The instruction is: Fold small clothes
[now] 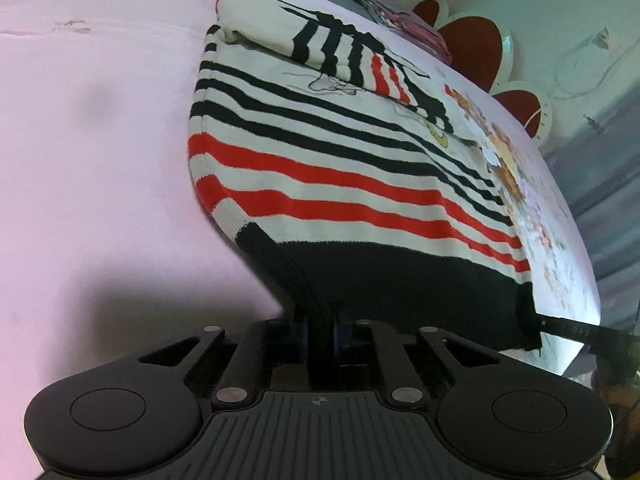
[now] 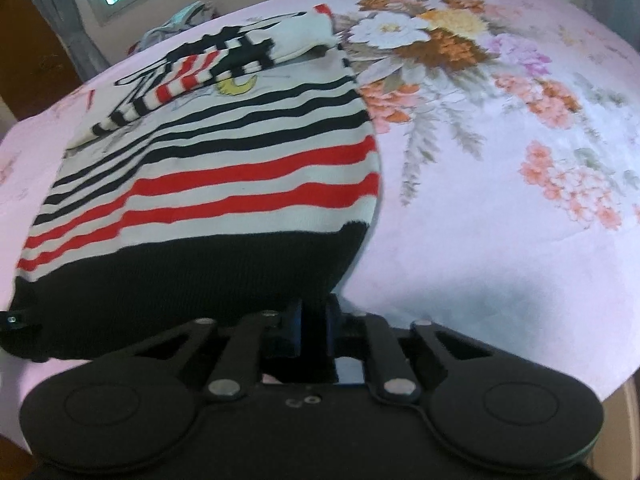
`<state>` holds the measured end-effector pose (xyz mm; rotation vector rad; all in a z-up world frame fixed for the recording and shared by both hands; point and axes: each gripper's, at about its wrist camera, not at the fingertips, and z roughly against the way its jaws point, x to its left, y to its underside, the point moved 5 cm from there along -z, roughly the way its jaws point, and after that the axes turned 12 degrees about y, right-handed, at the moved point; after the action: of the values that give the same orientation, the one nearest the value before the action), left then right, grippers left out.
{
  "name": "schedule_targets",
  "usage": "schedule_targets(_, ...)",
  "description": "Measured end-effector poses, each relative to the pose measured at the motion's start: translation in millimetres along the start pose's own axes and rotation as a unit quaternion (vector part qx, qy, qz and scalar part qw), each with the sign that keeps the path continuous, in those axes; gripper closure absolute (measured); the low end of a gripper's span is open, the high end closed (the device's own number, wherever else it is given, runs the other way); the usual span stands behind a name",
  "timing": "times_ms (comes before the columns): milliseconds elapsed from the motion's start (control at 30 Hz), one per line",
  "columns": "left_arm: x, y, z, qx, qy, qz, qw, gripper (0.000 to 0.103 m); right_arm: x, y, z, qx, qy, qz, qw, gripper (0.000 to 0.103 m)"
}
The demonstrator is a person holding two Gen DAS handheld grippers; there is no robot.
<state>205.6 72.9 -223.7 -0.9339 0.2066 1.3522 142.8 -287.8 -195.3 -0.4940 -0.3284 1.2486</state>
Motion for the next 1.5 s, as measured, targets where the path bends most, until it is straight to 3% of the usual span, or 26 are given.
schedule_targets(167,-10.1,-16.4,9.5,-0.024,0.006,-0.015,0.9996,0.095,7.0,-16.4,16.1,-0.033,-0.03,0.003,0.999,0.093)
schedule_targets(333,-23.1,-53.3,22.0,-0.072,0.012,-0.035,0.9967,0.095,7.4,-46.9,29.5,-0.068,-0.054,-0.01,0.996,0.093)
schedule_targets(633,-37.0,-139.8,6.4,-0.138,0.012,-0.045,0.9894,0.095,13.6,-136.8,26.7,-0.126,-0.089,-0.026,0.988,0.093)
schedule_targets(1100,-17.3,-255.1,-54.8,-0.205,-0.017,-0.012,0.9786,0.095,40.4,-273.4,-52.1,-0.148,-0.118,-0.042,0.981,0.093)
schedule_targets(1500,26.1,-327.7,-121.7,-0.205,-0.064,0.036,0.9761,0.095,50.8,-345.8,-145.4,-0.108,-0.114,-0.084,0.984,0.093)
